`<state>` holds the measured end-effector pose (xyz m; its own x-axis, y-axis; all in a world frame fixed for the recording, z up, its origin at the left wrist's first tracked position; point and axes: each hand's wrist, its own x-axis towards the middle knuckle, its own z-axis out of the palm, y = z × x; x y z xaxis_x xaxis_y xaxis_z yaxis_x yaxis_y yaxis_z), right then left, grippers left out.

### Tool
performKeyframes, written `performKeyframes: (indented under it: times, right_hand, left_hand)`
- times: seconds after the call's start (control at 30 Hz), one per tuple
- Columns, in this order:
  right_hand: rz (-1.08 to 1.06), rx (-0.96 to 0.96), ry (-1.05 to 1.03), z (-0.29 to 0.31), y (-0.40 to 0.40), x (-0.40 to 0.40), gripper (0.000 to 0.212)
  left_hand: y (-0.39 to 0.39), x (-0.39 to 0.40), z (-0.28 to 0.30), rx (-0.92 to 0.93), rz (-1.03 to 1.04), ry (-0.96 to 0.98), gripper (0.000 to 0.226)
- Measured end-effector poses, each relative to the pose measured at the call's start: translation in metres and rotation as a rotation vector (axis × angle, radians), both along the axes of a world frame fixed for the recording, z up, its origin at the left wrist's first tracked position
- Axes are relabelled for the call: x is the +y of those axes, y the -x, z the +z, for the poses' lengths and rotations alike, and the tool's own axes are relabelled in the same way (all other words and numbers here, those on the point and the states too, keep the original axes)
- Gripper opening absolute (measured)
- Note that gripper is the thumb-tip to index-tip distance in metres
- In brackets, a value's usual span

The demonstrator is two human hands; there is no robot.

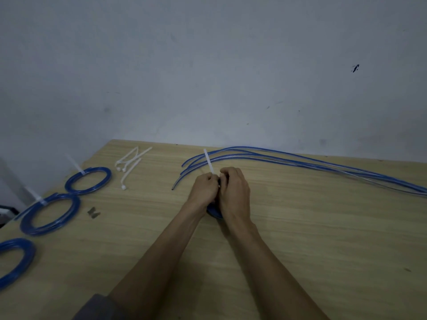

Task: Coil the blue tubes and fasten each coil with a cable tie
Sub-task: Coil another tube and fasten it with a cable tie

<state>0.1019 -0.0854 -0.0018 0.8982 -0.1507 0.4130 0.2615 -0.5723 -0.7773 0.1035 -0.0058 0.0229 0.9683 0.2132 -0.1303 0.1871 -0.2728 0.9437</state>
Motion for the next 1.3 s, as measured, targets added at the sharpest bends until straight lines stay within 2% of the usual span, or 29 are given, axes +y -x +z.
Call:
performKeyframes:
  times: [0.1,0.2,0.27,0.33,0.47,0.53,0.6,0.73,0.83,1.0,1.2,1.3]
  right_hand:
    - [0.051,-0.007,0.038,-0.003,0.0,-0.001,0.018]
    - [0.109,-0.013,0.14,-0.004,0.0,-0.001,0.014]
    - [0.133,0.006,0.2,-0.005,-0.001,0.0,0.015]
    - [0.145,0.031,0.241,-0.006,-0.002,0.0,0.017]
    - [0.127,0.04,0.27,-0.006,-0.002,0.0,0.021]
    - [0.12,0.039,0.275,-0.006,-0.002,0.001,0.019]
    - [0.118,0.023,0.248,-0.007,-0.001,0.0,0.017]
    - [0.089,0.003,0.146,-0.006,0.0,-0.001,0.02]
    - [0.093,0.03,0.067,-0.004,0.001,-0.001,0.019]
    - [0.103,0.046,0.079,-0.004,0.002,-0.001,0.012]
    - [0.095,0.014,0.046,-0.002,0.005,-0.002,0.009]
    - [0.088,-0.018,0.015,-0.002,0.006,-0.002,0.008]
  left_hand:
    - [-0.003,0.01,-0.002,-0.027,-0.075,-0.118,0.033]
    - [-0.008,0.025,-0.004,-0.084,-0.147,-0.524,0.031]
    - [-0.011,0.034,-0.006,-0.146,-0.149,-0.66,0.028]
    - [-0.013,0.037,-0.01,-0.217,-0.15,-0.573,0.024]
    - [-0.017,0.039,-0.02,-0.325,-0.093,0.128,0.021]
    - [-0.019,0.045,-0.019,-0.38,-0.053,0.248,0.027]
    - [-0.019,0.054,-0.019,-0.404,-0.083,0.19,0.032]
    - [-0.012,0.065,-0.023,-0.382,-0.274,-0.204,0.034]
    - [-0.012,0.071,-0.027,-0.435,-0.22,-0.283,0.029]
    - [-0.015,0.068,-0.03,-0.509,-0.159,-0.504,0.03]
    - [-0.014,0.064,-0.029,-0.441,-0.348,-0.482,0.035]
    - [-0.009,0.063,-0.026,-0.471,-0.39,-0.444,0.033]
